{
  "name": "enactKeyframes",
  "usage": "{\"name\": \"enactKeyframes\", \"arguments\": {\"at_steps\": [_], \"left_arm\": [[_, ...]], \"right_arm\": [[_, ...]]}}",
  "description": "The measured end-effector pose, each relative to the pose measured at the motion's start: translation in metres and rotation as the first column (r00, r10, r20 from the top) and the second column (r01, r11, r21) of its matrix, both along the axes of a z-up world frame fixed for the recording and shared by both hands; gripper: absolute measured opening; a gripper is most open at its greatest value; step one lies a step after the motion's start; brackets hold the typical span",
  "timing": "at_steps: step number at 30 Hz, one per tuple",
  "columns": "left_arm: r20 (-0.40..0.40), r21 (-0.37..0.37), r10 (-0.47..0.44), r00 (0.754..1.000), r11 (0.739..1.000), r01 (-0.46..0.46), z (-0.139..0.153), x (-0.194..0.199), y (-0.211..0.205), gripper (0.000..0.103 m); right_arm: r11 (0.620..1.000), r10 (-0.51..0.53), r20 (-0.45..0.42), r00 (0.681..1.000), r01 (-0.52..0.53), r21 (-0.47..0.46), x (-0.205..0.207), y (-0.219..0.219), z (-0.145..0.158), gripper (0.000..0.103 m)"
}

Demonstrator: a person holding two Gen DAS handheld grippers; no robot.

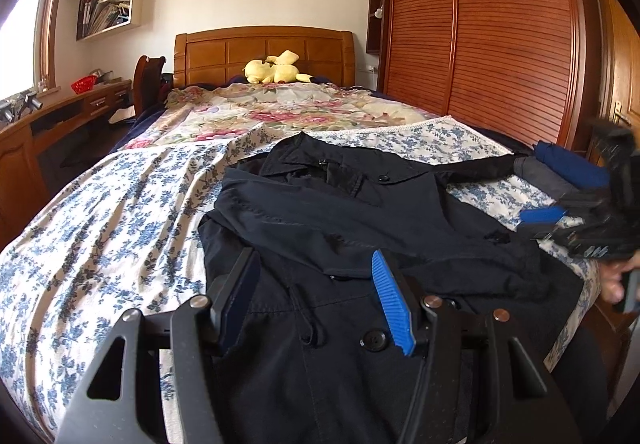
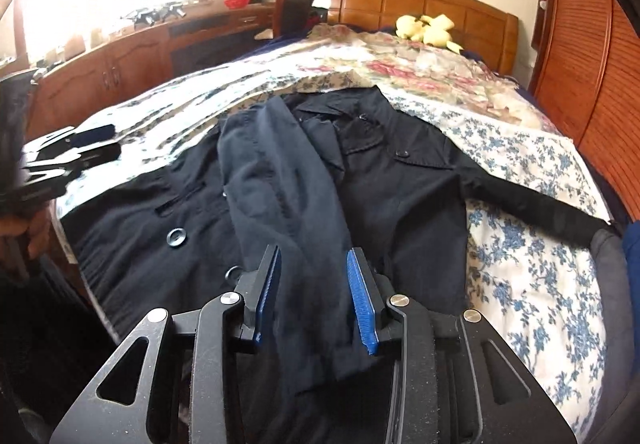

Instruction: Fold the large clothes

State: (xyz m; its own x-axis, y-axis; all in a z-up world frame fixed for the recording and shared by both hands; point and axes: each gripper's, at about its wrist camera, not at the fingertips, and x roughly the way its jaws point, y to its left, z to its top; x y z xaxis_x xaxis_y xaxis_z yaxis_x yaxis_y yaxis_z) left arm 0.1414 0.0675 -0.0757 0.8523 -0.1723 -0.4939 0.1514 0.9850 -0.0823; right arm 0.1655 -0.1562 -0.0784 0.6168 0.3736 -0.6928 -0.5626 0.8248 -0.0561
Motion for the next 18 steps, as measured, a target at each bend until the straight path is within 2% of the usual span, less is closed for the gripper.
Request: {"name": "enactKeyframes", "arguments": {"at_steps": [3,7,9,13,18], "left_arm": [[-0.002,-0.017,-0.009,1.0,1.0,0.009,0.002,0.003,-0.003,0.057],[0.016,-0.029,-0.041,0.999,0.999,0.042,0.007,0.005,-0.016,0.058],[0.025,-0.03,-0.056,0.998,0.998,0.057,0.009,0.007,-0.024,0.059],[0.034,-0.038,-0.082,0.996,0.996,0.083,0.012,0.012,-0.039,0.06],[0.033,-0.032,-0.088,0.996,0.996,0.089,0.013,0.021,-0.059,0.06]], "right_arm": [[1.0,-0.001,-0.054,0.999,0.0,-0.01,0.012,0.005,-0.022,0.034],[0.997,-0.035,-0.146,0.989,0.026,-0.066,0.03,0.004,-0.065,0.034],[0.997,-0.046,-0.192,0.98,0.034,-0.064,0.037,-0.002,-0.084,0.034],[0.999,-0.047,-0.21,0.977,0.047,-0.004,0.039,-0.014,-0.088,0.034],[0.999,-0.053,-0.19,0.98,0.05,-0.023,0.032,-0.015,-0.079,0.034]]}}
